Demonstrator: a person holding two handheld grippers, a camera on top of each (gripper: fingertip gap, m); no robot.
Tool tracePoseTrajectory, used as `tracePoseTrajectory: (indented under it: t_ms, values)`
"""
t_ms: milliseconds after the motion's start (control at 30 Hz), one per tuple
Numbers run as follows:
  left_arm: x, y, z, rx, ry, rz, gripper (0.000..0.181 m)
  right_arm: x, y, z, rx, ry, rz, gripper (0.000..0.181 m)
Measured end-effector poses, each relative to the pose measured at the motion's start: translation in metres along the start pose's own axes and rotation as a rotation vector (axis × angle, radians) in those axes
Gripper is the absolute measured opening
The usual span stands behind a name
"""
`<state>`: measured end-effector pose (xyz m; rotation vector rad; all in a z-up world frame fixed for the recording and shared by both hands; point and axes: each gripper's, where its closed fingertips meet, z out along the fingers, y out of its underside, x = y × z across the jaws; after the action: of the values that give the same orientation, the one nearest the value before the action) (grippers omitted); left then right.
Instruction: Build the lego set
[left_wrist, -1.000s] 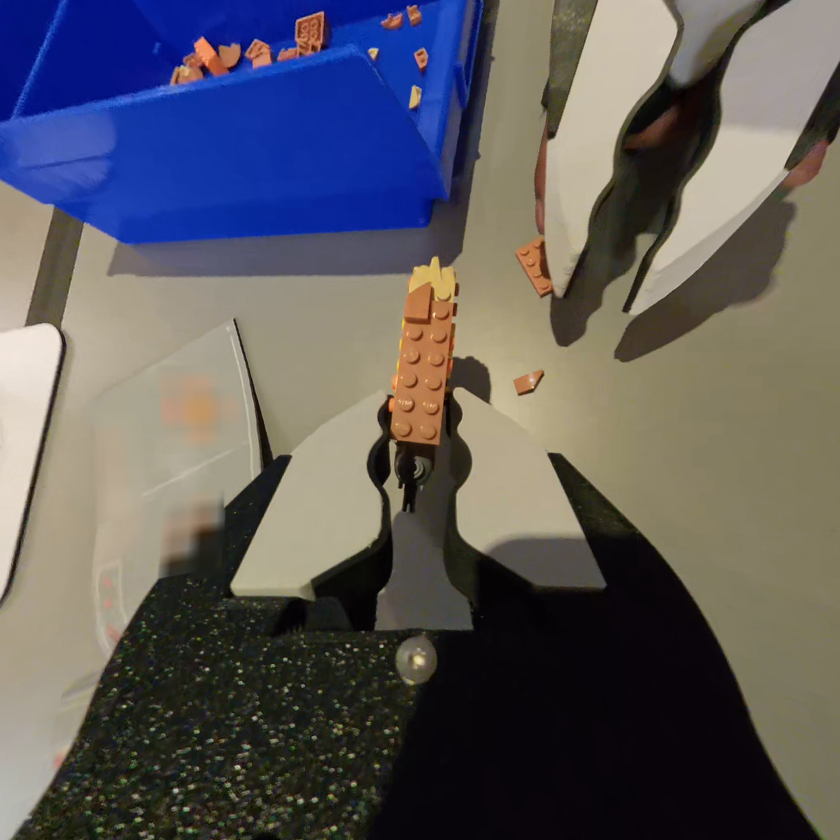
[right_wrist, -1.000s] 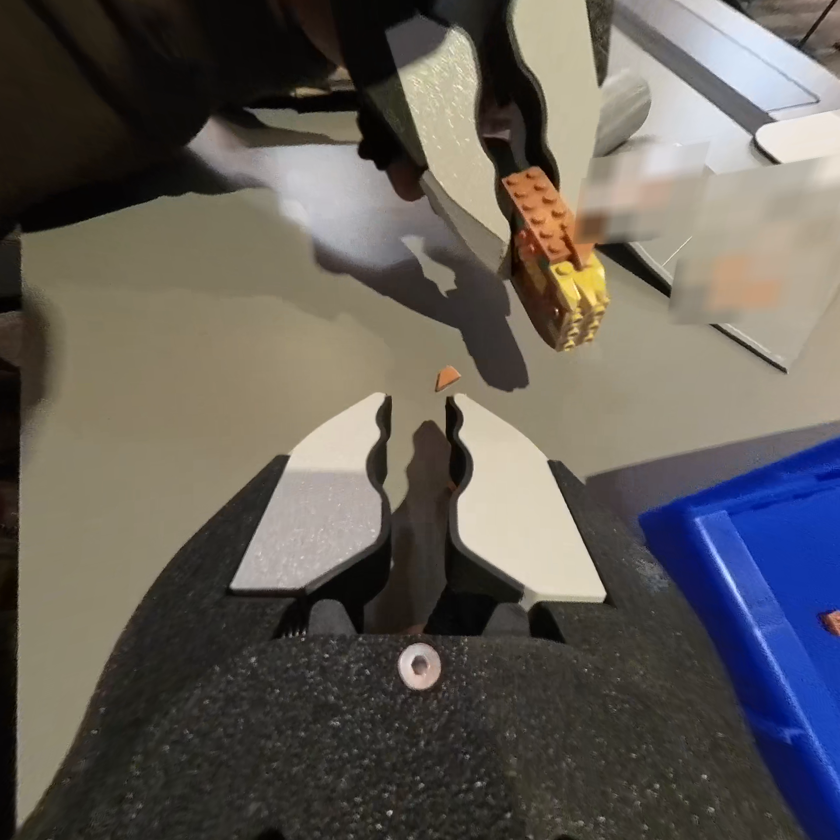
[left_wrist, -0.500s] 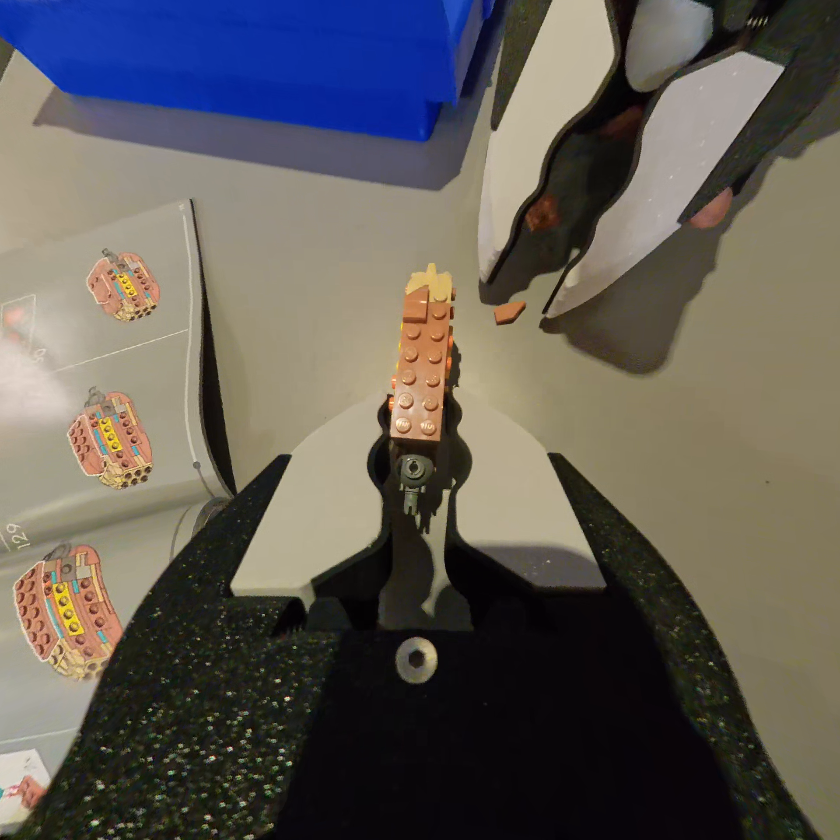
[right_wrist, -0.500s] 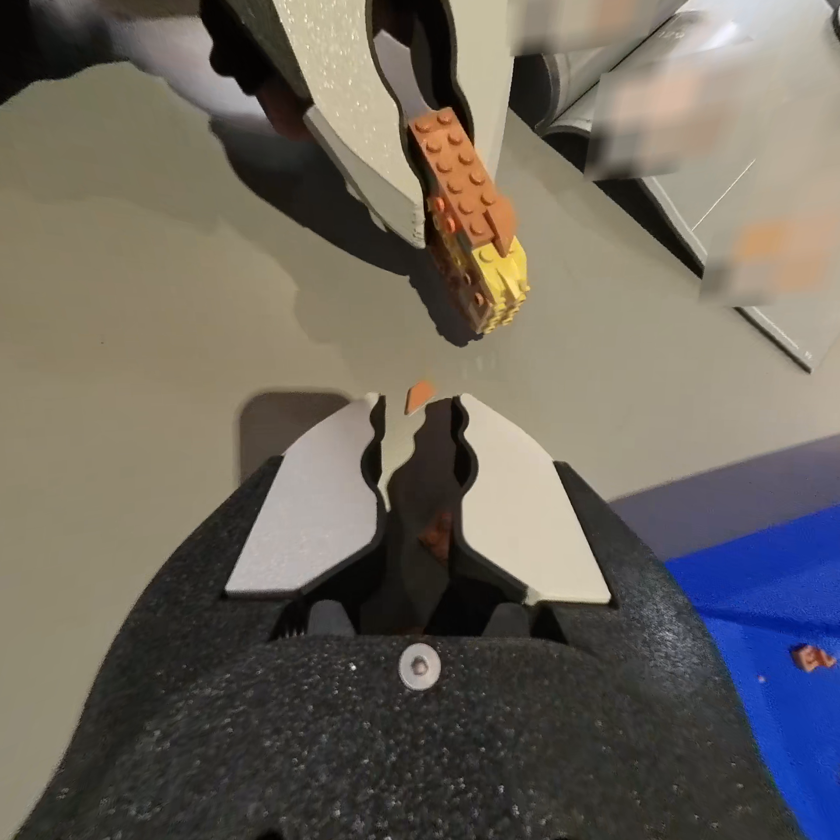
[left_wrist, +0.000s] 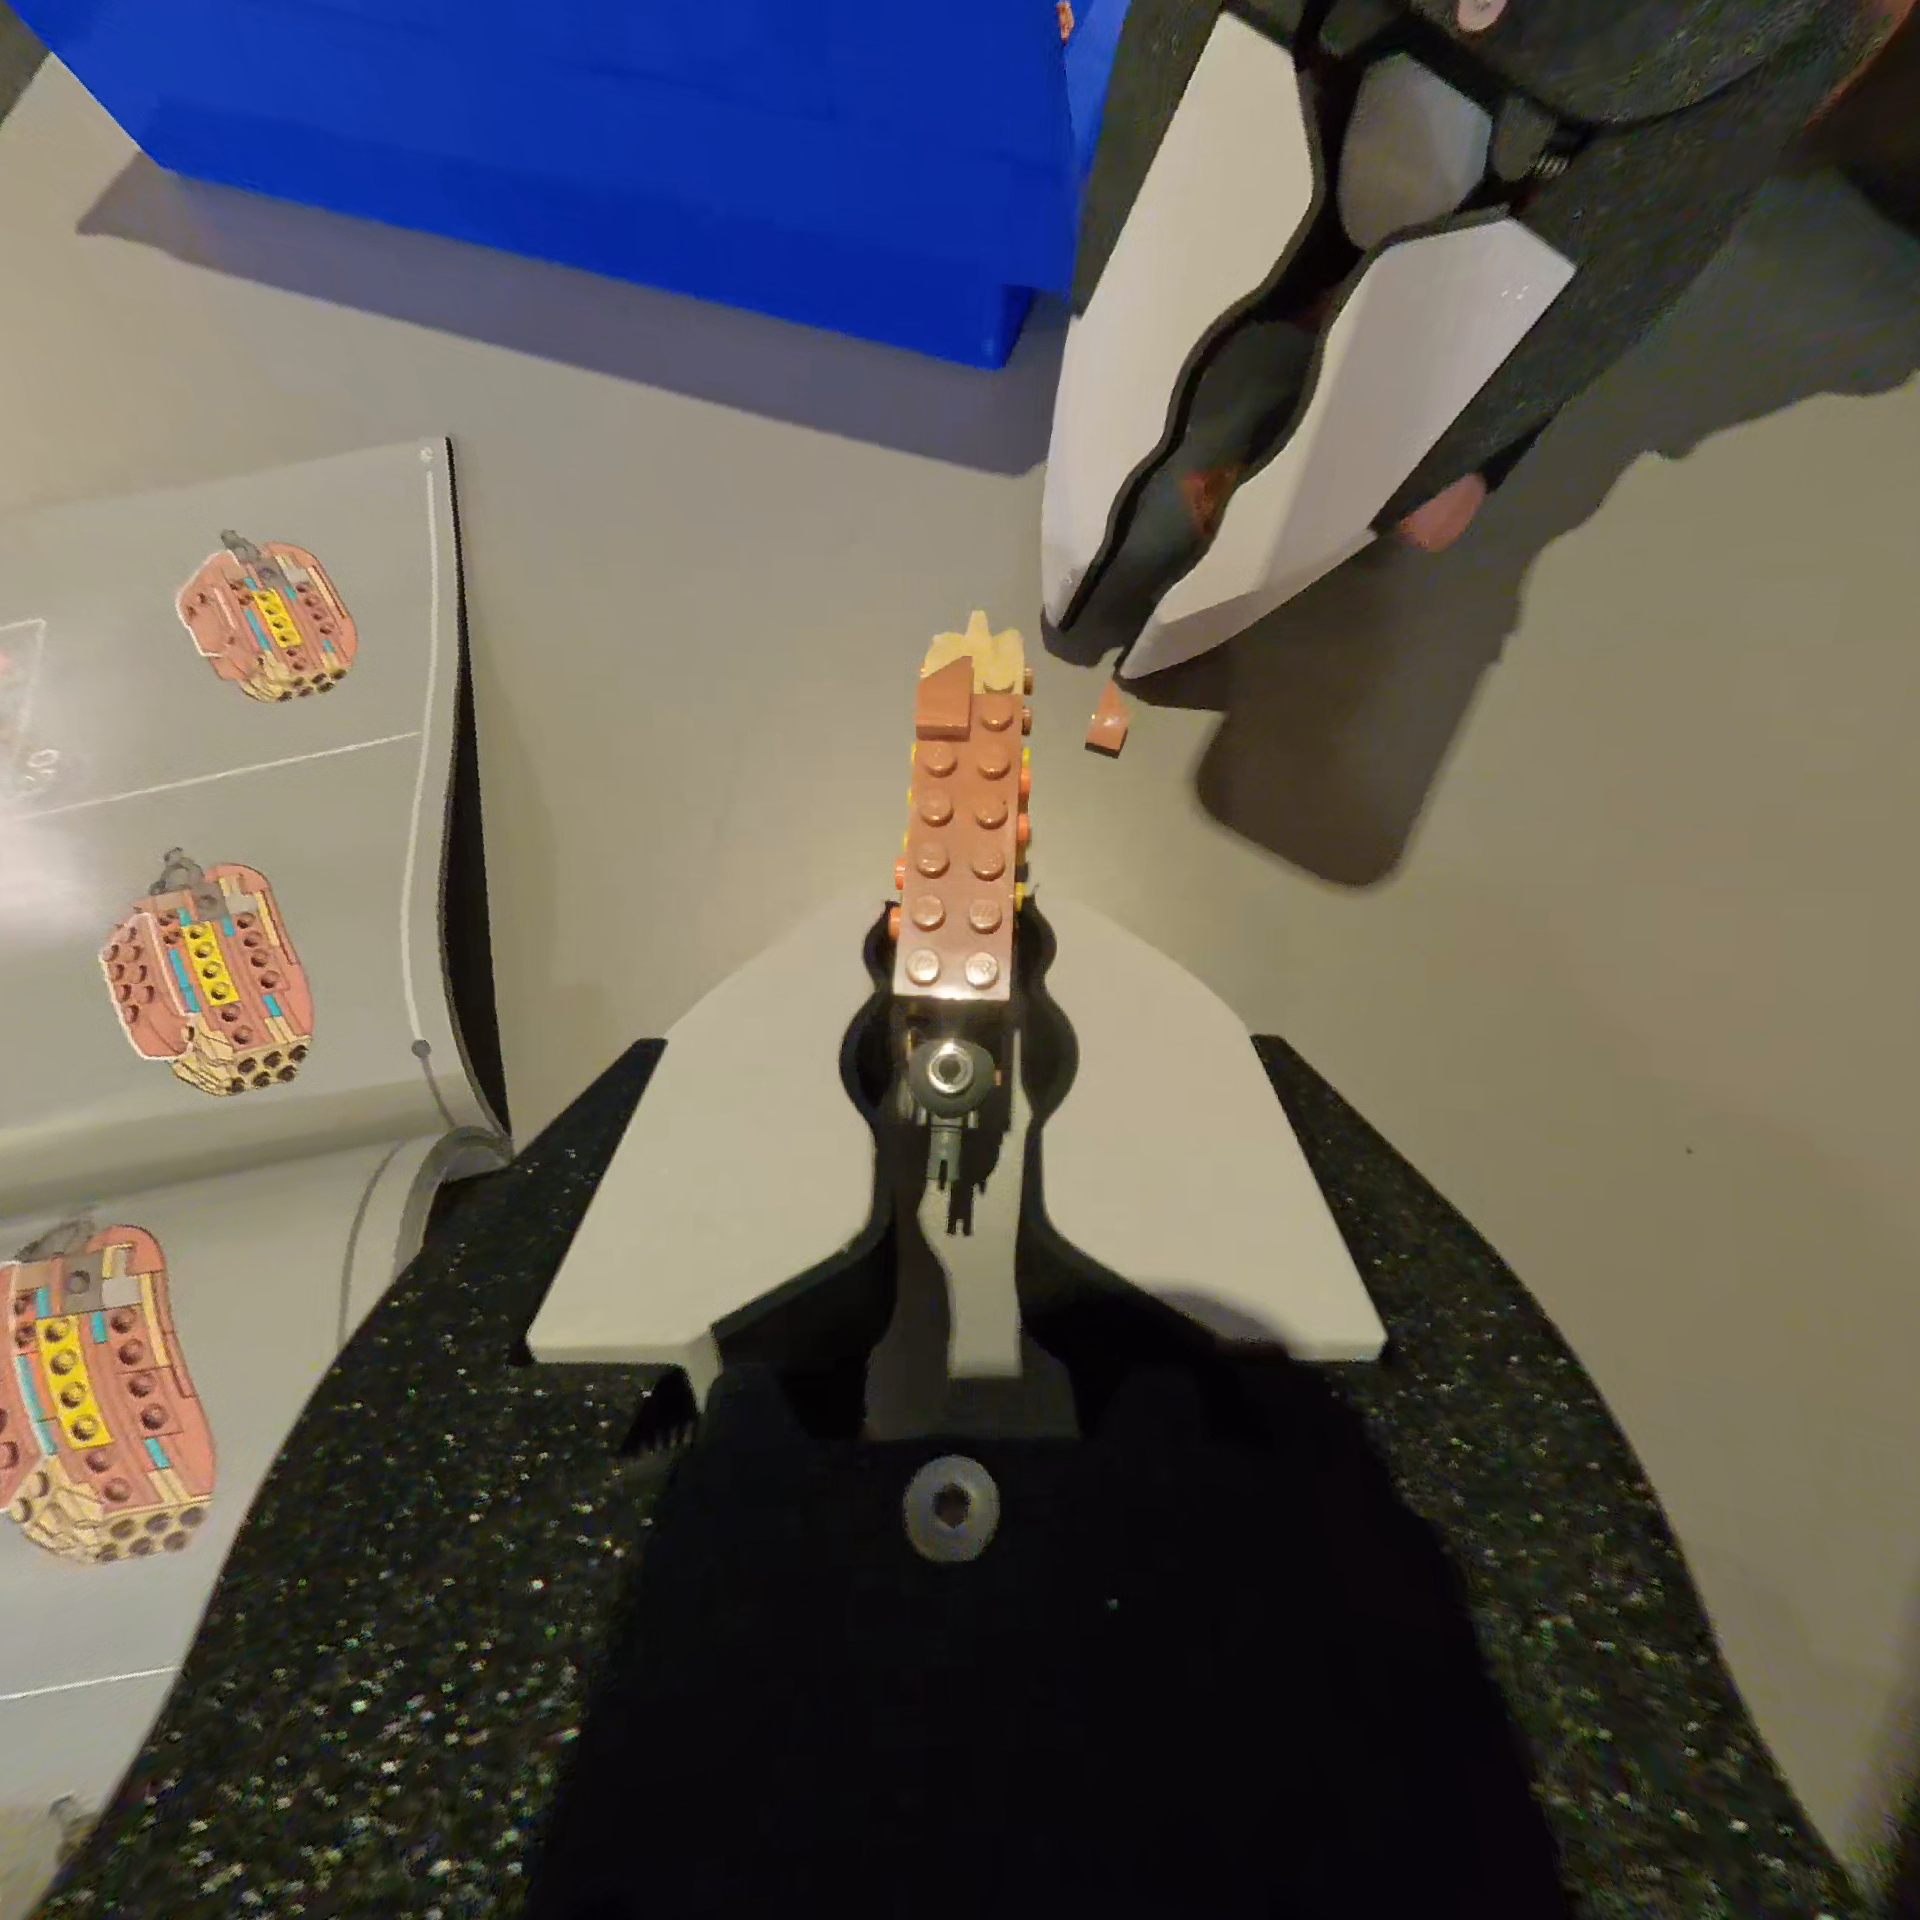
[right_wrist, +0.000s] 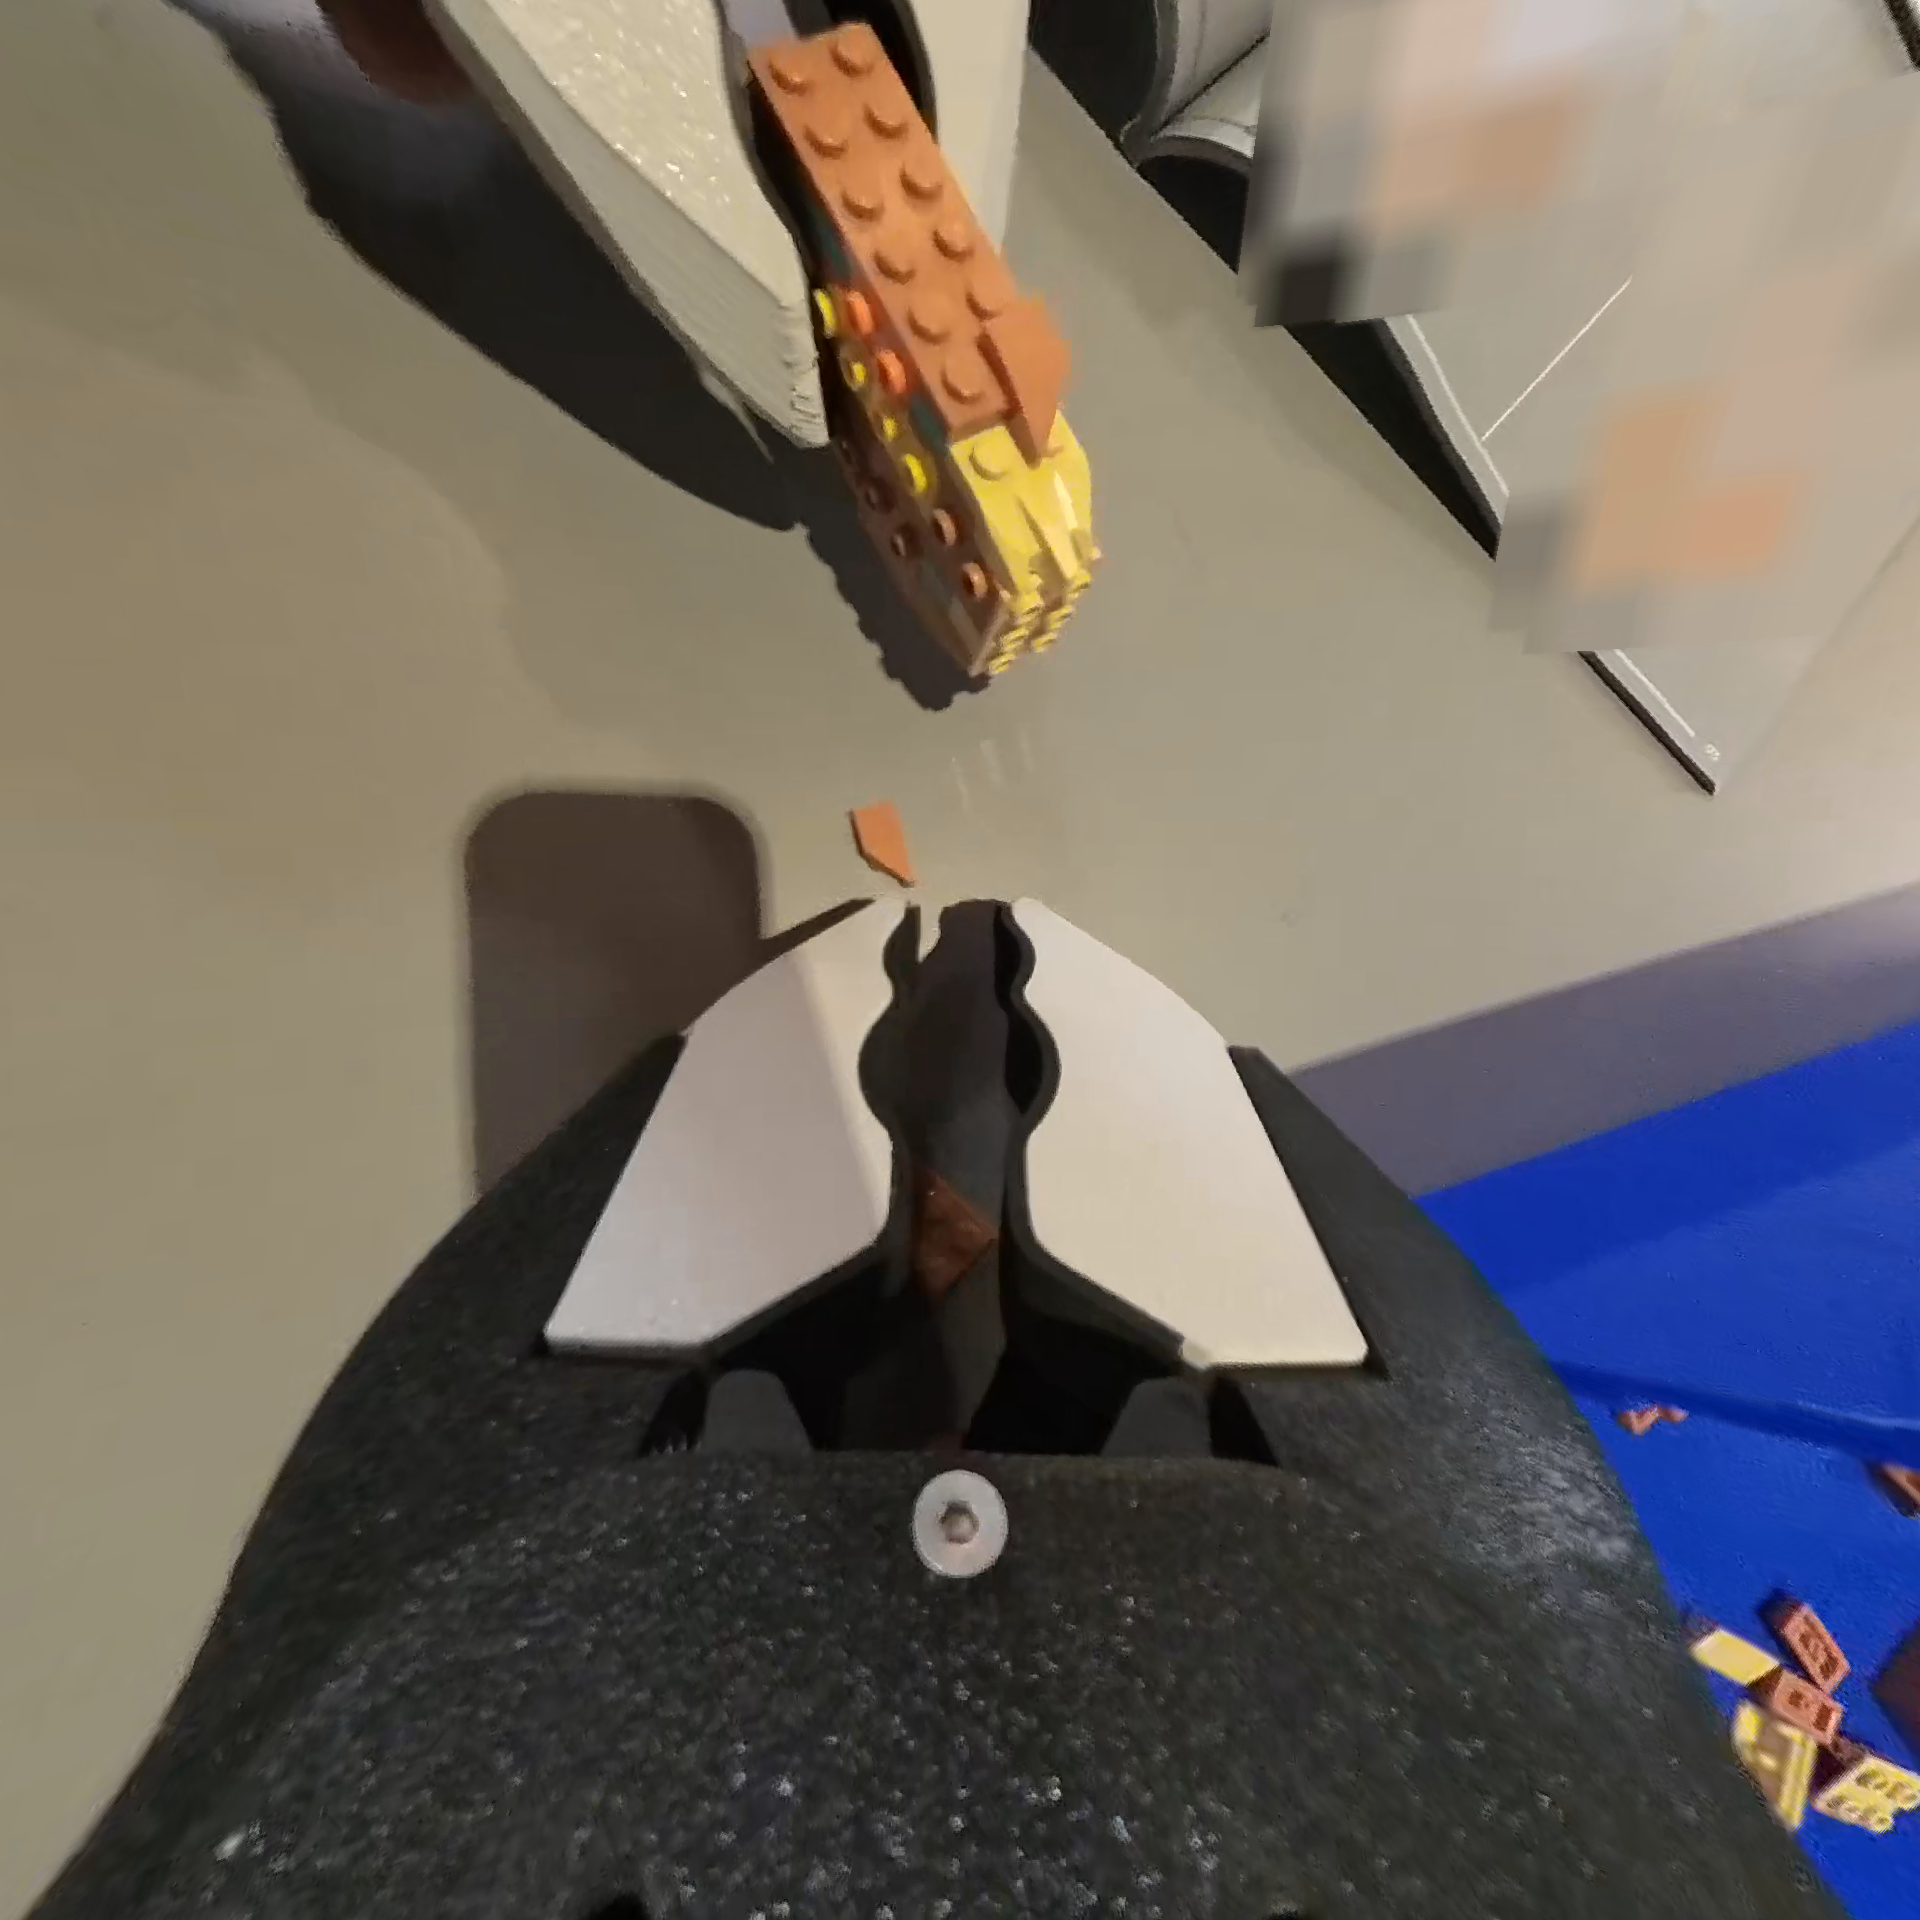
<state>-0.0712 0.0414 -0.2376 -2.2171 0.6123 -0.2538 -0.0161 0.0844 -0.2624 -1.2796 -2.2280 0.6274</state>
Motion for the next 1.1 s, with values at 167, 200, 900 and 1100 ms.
tracePoseTrajectory:
  t_ms: [167, 200, 900, 1100]
  values:
    - [0.005, 0.008, 0.004, -0.038, 0.041, -0.019, 0.021, -0.009, -0.007, 0.001, 0.034, -0.071, -0.013, 0.018]
    - [0.007, 0.009, 0.004, -0.044, 0.05, -0.015, 0.021, -0.01, -0.008, 0.002, 0.033, -0.078, -0.018, 0.018]
    - [0.012, 0.01, 0.008, -0.01, 0.106, 0.004, 0.021, -0.017, -0.028, -0.011, 0.163, -0.155, -0.122, 0.008]
    - [0.02, 0.003, 0.008, 0.043, 0.147, 0.037, 0.021, -0.012, -0.06, -0.035, 0.309, -0.166, -0.145, 0.008]
